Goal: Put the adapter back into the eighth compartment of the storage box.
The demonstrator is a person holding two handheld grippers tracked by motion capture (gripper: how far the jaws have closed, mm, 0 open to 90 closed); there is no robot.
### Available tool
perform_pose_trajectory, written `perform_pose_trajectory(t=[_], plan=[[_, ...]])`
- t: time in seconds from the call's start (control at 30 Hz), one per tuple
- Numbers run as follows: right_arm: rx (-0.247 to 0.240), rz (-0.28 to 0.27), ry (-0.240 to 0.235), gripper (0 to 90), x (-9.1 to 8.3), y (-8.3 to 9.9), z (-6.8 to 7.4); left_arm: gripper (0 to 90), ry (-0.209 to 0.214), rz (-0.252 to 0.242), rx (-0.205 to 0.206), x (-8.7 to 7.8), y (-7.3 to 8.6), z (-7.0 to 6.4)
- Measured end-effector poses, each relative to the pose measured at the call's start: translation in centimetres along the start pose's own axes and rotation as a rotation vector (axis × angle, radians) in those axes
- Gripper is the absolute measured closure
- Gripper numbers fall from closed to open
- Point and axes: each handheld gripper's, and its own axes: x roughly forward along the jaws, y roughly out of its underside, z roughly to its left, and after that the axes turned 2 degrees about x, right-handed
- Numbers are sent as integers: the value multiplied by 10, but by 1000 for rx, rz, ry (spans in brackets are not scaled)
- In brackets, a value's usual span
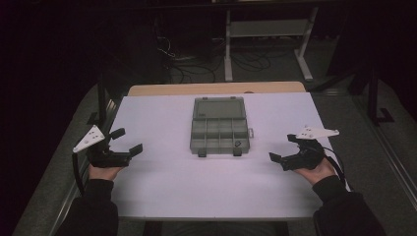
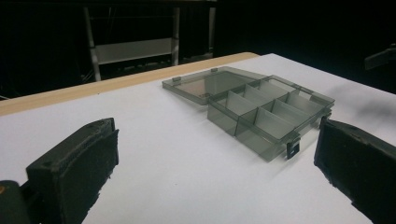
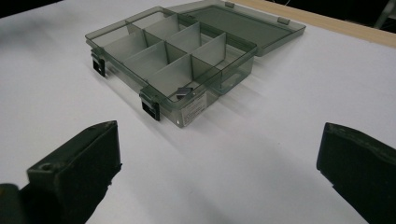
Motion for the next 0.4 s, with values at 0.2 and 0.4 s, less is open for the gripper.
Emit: perform_pose_trajectory(t=[0.2, 0.4], plan=[[7, -26, 27, 0, -4, 5, 0, 0, 0, -1, 0, 0, 0, 0], [-15, -36, 43, 0, -5, 5, 3, 0, -2, -5, 4, -1, 0, 0]])
